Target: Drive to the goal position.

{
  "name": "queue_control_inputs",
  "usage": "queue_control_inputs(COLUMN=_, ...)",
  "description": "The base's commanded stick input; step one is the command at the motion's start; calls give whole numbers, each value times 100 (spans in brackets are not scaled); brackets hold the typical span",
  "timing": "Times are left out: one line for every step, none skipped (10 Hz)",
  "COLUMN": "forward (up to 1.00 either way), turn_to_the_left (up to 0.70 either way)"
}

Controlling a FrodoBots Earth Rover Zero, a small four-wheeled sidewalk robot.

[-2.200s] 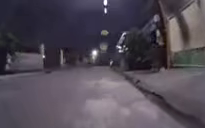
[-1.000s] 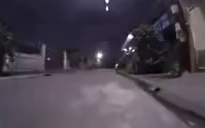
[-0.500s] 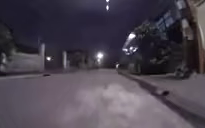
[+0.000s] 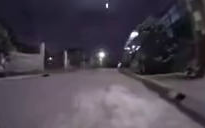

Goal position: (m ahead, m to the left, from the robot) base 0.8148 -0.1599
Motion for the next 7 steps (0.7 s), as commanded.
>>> queue_control_inputs(forward=70, turn_to_the_left=0)
queue_control_inputs(forward=70, turn_to_the_left=0)
queue_control_inputs(forward=70, turn_to_the_left=0)
queue_control_inputs(forward=70, turn_to_the_left=-2)
queue_control_inputs(forward=70, turn_to_the_left=-17)
queue_control_inputs(forward=70, turn_to_the_left=-31)
queue_control_inputs(forward=70, turn_to_the_left=-35)
